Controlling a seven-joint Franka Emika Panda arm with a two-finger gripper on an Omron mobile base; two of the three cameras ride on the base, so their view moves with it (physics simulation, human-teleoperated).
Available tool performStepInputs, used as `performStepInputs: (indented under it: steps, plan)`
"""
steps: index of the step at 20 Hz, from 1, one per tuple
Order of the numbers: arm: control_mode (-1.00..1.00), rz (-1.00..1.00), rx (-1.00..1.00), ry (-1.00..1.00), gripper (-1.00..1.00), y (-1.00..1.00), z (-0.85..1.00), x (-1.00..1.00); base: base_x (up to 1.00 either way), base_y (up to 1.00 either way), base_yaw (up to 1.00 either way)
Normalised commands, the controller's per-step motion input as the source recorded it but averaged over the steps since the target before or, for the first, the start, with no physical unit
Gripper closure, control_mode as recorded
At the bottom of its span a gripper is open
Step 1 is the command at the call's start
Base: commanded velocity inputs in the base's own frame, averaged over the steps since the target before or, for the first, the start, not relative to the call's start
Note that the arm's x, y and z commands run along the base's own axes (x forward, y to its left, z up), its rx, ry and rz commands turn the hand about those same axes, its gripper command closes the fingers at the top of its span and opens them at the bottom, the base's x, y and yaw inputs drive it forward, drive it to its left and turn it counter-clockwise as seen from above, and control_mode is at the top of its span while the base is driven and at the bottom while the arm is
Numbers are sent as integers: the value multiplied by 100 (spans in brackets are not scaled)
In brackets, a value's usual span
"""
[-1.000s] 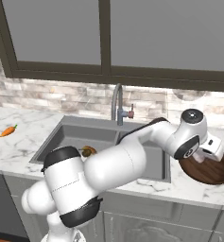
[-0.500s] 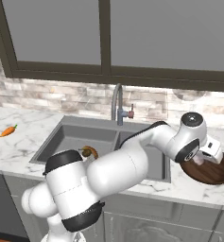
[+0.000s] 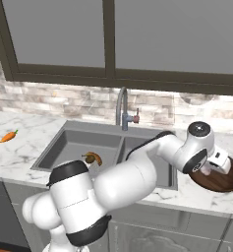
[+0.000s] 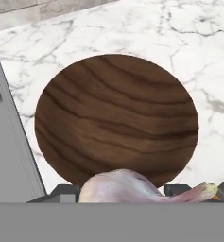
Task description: There is a mixed pile of frozen fruits and vegetables on the counter. Locate all the frozen vegetables and place the items in a bowl on the counter. Take all the frozen fruits and defrost them in a running sink.
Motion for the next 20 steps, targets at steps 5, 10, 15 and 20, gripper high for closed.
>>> performStepInputs:
  steps: [5, 10, 15, 20]
  plan:
    - [-100, 0, 0, 0, 100, 0, -18, 0, 0, 0, 0]
    - [-100, 0, 0, 0, 100, 0, -12, 0, 0, 0, 0]
    - [-100, 0, 0, 0, 100, 0, -11, 0, 0, 0, 0]
    - [-100, 0, 0, 0, 100, 0, -8, 0, 0, 0, 0]
